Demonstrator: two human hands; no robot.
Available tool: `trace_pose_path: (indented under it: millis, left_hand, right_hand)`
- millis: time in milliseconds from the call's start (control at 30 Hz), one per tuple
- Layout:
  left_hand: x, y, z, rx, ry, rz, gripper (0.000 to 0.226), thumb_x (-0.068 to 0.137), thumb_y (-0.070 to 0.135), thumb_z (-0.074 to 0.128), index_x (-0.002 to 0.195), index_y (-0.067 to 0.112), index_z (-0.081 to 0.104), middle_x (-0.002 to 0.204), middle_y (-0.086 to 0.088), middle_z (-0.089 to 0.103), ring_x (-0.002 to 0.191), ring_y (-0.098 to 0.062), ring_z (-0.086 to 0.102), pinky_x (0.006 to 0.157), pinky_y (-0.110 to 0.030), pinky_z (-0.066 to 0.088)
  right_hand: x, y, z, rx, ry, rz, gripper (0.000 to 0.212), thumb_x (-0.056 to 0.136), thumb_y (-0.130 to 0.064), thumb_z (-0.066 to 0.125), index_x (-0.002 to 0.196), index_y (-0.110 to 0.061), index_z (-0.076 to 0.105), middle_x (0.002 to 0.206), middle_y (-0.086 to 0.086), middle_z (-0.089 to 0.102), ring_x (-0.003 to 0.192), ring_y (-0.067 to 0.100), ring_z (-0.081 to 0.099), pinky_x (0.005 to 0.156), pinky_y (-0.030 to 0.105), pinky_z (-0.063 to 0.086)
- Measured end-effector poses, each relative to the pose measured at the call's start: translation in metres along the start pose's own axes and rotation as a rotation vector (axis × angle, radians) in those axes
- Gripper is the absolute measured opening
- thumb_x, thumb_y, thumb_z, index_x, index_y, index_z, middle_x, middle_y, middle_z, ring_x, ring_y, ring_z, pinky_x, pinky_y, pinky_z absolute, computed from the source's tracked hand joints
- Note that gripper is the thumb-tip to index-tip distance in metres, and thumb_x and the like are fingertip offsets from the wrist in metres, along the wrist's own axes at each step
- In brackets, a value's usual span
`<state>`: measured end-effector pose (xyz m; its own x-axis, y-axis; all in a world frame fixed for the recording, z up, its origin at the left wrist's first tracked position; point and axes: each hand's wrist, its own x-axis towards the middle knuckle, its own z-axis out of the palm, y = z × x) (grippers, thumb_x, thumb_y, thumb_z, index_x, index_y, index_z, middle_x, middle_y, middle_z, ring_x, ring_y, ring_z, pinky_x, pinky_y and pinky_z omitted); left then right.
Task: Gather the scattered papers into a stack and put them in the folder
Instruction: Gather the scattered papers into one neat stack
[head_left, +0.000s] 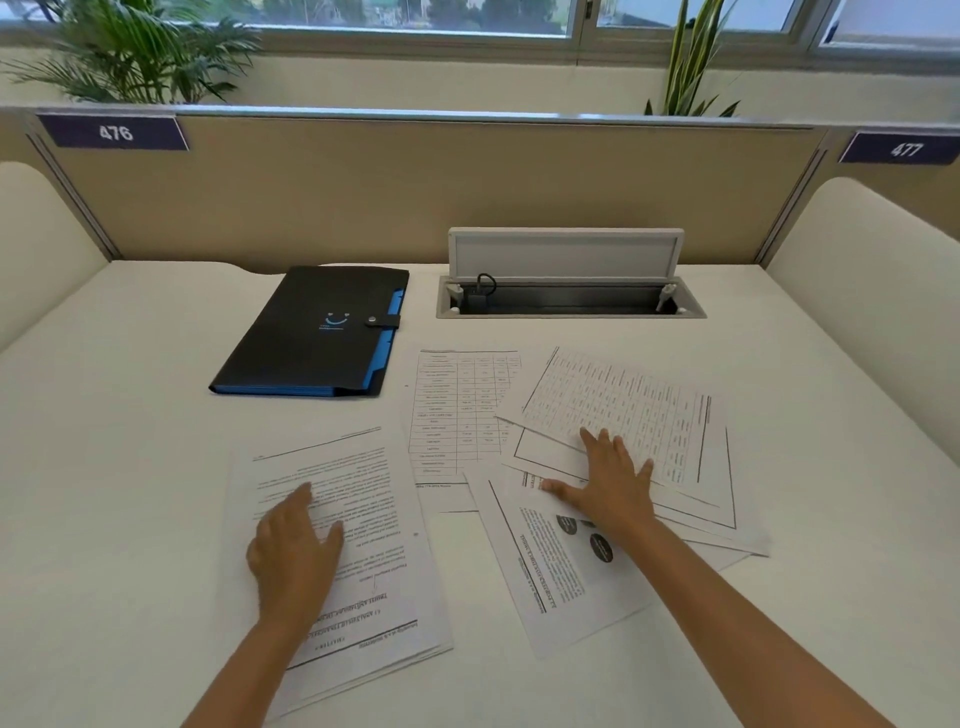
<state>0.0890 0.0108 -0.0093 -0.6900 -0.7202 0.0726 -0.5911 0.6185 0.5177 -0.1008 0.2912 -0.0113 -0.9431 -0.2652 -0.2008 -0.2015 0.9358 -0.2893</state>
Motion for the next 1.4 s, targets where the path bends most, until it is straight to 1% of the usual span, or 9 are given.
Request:
trace_pose_path:
  millis: [367, 500, 700, 800, 867, 967, 1033, 1167, 1400]
  left_hand:
    - [-0.008, -0.002, 0.015, 0.057, 0.073, 0.046, 0.044, 0.083, 0.016, 0.061, 0.123, 0.002, 0.05, 0.119, -0.02, 0.058, 0.116, -0.039, 0.048, 0.103, -0.055, 0.031]
    - [-0.006, -0.002, 0.015, 0.052, 0.064, 0.032, 0.043, 0.083, 0.016, 0.06, 0.123, 0.003, 0.05, 0.121, -0.02, 0.057, 0.117, -0.039, 0.047, 0.104, -0.055, 0.03]
    - [-0.012, 0.024, 0.002, -0.154, 0.053, 0.087, 0.037, 0.084, 0.014, 0.06, 0.12, 0.009, 0.053, 0.119, -0.013, 0.057, 0.116, -0.033, 0.046, 0.1, -0.048, 0.035]
    - [-0.026, 0.058, -0.009, -0.452, -0.182, 0.166, 0.021, 0.087, 0.022, 0.058, 0.107, 0.021, 0.058, 0.104, 0.004, 0.063, 0.1, -0.017, 0.058, 0.081, -0.027, 0.046]
    - [-0.038, 0.082, -0.01, -0.564, -0.499, 0.137, 0.018, 0.087, 0.03, 0.057, 0.105, 0.029, 0.055, 0.1, 0.009, 0.064, 0.091, -0.01, 0.063, 0.073, -0.027, 0.051]
    - [-0.051, 0.105, 0.002, -0.946, -0.926, -0.155, 0.041, 0.084, 0.043, 0.052, 0.121, 0.026, 0.045, 0.116, -0.003, 0.063, 0.1, -0.022, 0.066, 0.084, -0.038, 0.055]
    - [-0.048, 0.108, 0.01, -1.185, -0.806, -0.359, 0.044, 0.085, 0.034, 0.054, 0.126, 0.018, 0.046, 0.12, -0.012, 0.062, 0.106, -0.028, 0.062, 0.085, -0.038, 0.053]
    - [-0.027, 0.101, 0.019, -1.027, -0.43, -0.45, 0.041, 0.092, 0.002, 0.044, 0.132, 0.006, 0.042, 0.128, -0.021, 0.055, 0.11, -0.033, 0.056, 0.09, -0.04, 0.048]
    - [-0.005, 0.1, -0.008, -0.976, -0.402, -0.253, 0.046, 0.091, 0.014, 0.052, 0.135, 0.013, 0.039, 0.13, -0.014, 0.054, 0.11, -0.025, 0.054, 0.097, -0.04, 0.044]
  right_hand:
    - [-0.009, 0.002, 0.003, -0.12, 0.125, -0.108, 0.049, 0.099, -0.028, 0.033, 0.144, -0.013, 0.023, 0.155, 0.009, 0.022, 0.143, 0.024, 0.018, 0.116, 0.044, 0.015]
    - [-0.012, 0.007, -0.002, -0.017, 0.139, -0.118, 0.052, 0.093, 0.001, 0.035, 0.143, -0.013, 0.029, 0.152, 0.009, 0.031, 0.141, 0.024, 0.026, 0.116, 0.04, 0.018]
    - [-0.035, -0.013, -0.018, 0.163, 0.344, -0.186, 0.048, 0.089, 0.006, 0.037, 0.127, -0.018, 0.055, 0.118, 0.007, 0.066, 0.105, 0.028, 0.06, 0.103, 0.039, 0.04]
    - [-0.055, -0.039, -0.021, 0.16, 0.375, -0.234, 0.04, 0.09, -0.001, 0.041, 0.119, -0.022, 0.059, 0.09, 0.004, 0.071, 0.073, 0.022, 0.06, 0.076, 0.036, 0.052]
    - [-0.069, -0.058, -0.017, 0.112, 0.307, -0.265, 0.035, 0.091, -0.006, 0.041, 0.117, -0.023, 0.057, 0.088, 0.003, 0.069, 0.071, 0.021, 0.06, 0.06, 0.03, 0.045]
    - [-0.092, -0.087, -0.001, 0.188, 0.111, -0.318, 0.037, 0.093, -0.017, 0.039, 0.128, -0.025, 0.047, 0.107, 0.004, 0.067, 0.093, 0.023, 0.063, 0.074, 0.03, 0.046]
    - [-0.106, -0.101, 0.01, 0.262, -0.044, -0.429, 0.039, 0.093, -0.022, 0.041, 0.132, -0.024, 0.042, 0.116, 0.006, 0.064, 0.104, 0.025, 0.061, 0.087, 0.033, 0.047]
    - [-0.111, -0.095, 0.014, 0.248, -0.197, -0.513, 0.049, 0.092, -0.037, 0.047, 0.138, -0.028, 0.034, 0.135, -0.001, 0.054, 0.122, 0.018, 0.049, 0.108, 0.035, 0.032]
    - [-0.072, -0.058, -0.029, 0.514, 0.212, -0.271, 0.056, 0.092, -0.033, 0.052, 0.142, -0.027, 0.027, 0.148, -0.006, 0.035, 0.135, 0.011, 0.03, 0.106, 0.025, 0.023]
